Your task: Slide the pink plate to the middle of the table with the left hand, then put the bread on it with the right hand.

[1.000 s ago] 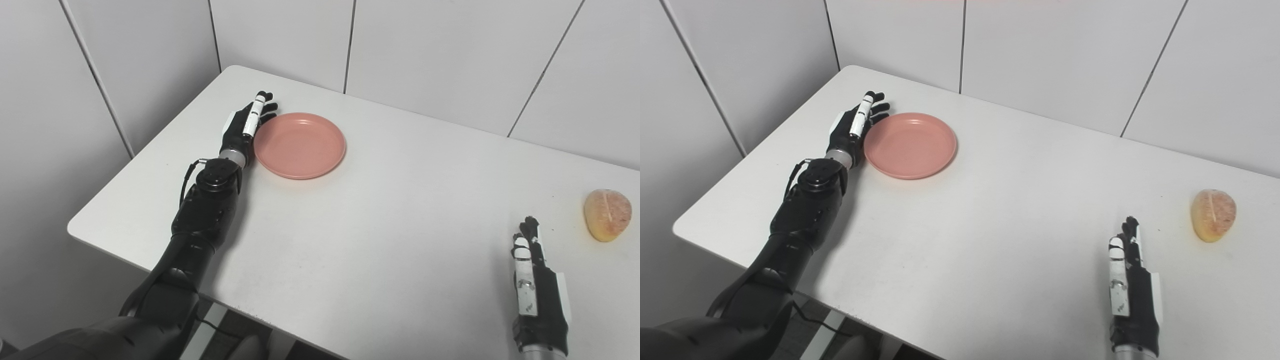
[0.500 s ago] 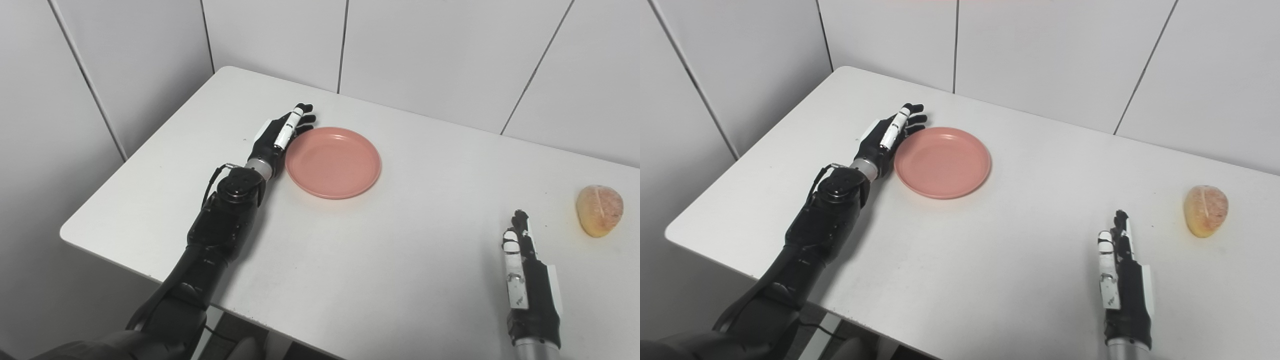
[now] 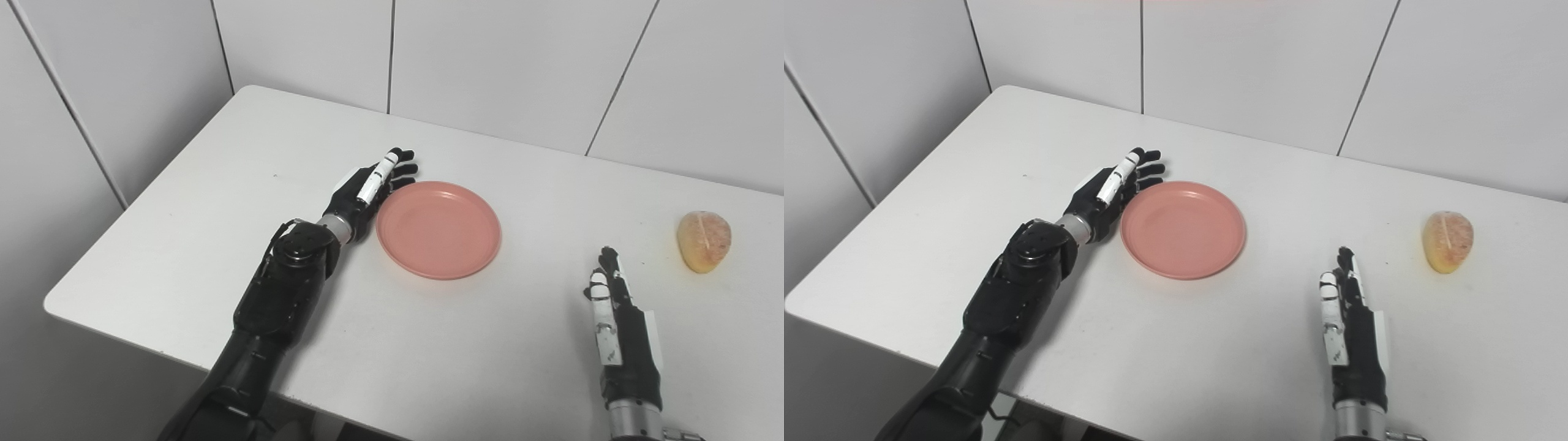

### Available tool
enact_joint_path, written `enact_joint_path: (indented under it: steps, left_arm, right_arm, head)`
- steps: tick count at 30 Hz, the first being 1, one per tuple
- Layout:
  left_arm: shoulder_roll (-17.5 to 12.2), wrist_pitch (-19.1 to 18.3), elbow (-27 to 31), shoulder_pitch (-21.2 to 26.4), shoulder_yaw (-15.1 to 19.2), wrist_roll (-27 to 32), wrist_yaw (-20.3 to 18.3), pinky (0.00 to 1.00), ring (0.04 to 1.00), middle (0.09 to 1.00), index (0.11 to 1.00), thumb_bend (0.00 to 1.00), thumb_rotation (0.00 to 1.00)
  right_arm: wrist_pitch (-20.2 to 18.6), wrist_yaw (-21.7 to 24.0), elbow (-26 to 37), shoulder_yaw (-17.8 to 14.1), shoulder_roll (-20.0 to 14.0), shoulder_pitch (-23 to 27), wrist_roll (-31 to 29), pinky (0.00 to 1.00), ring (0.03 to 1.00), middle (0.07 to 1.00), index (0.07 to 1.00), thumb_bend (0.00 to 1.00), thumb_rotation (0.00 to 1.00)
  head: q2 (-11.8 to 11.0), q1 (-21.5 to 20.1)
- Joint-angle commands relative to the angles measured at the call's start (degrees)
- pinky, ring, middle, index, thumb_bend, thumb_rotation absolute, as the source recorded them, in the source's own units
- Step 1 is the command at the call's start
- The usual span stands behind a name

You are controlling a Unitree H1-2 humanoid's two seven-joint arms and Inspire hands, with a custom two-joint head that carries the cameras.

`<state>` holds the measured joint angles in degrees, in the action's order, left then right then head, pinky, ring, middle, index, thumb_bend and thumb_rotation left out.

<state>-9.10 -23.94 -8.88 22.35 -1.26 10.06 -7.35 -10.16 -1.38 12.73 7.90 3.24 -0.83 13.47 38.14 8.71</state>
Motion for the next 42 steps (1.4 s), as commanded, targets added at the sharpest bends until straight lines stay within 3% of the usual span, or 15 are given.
enact_joint_path:
  steps: [1, 17, 29, 36, 38, 42]
  left_arm:
    - [1.17, -2.31, 2.19, 0.87, -1.33, 0.87, -2.06, 0.89, 0.902, 0.901, 0.885, 0.31, 1.0]
    - [5.63, -2.98, 6.38, -2.69, -4.72, 3.15, -1.47, 0.9, 0.904, 0.907, 0.889, 0.33, 1.0]
    - [7.58, -2.96, 10.67, -5.93, -5.3, 6.91, 1.82, 0.91, 0.909, 0.914, 0.911, 0.34, 1.0]
    - [8.35, -2.92, 10.21, -7.32, -4.43, 6.64, 2.65, 0.91, 0.92, 0.921, 0.908, 0.34, 1.0]
    - [8.47, -2.61, 9.85, -7.54, -4.32, 5.61, 2.62, 0.91, 0.915, 0.916, 0.903, 0.34, 1.0]
    - [8.49, 1.85, 7.95, -7.87, -4.55, 1.69, 3.16, 0.93, 0.927, 0.926, 0.906, 0.34, 1.0]
  right_arm:
    - [2.45, -1.26, 1.07, 0.12, 0.94, 2.03, 0.44, 0.9, 0.949, 0.959, 0.953, 0.13, 1.0]
    - [3.63, -3.62, 1.12, -0.48, 1.58, 4.28, 2.04, 0.86, 0.922, 0.937, 0.929, 0.15, 1.0]
    - [3.49, -5.07, 1.11, -0.46, 1.9, 5.47, 3.75, 0.85, 0.917, 0.933, 0.925, 0.21, 1.0]
    - [2.87, -5.68, 1.47, -0.84, 2.06, 5.75, 4.46, 0.86, 0.92, 0.937, 0.927, 0.22, 1.0]
    - [2.49, -5.98, 1.76, -1.02, 2.17, 5.85, 5.1, 0.85, 0.916, 0.934, 0.923, 0.23, 1.0]
    - [2.83, -6.32, 2.09, -0.99, 1.37, 6.44, 6.92, 0.85, 0.914, 0.929, 0.917, 0.25, 1.0]
  head:
    - [0.04, -0.14]
    - [2.32, -6.81]
    - [3.16, -11.39]
    - [3.32, -14.2]
    - [3.34, -15.24]
    - [3.01, -18.06]
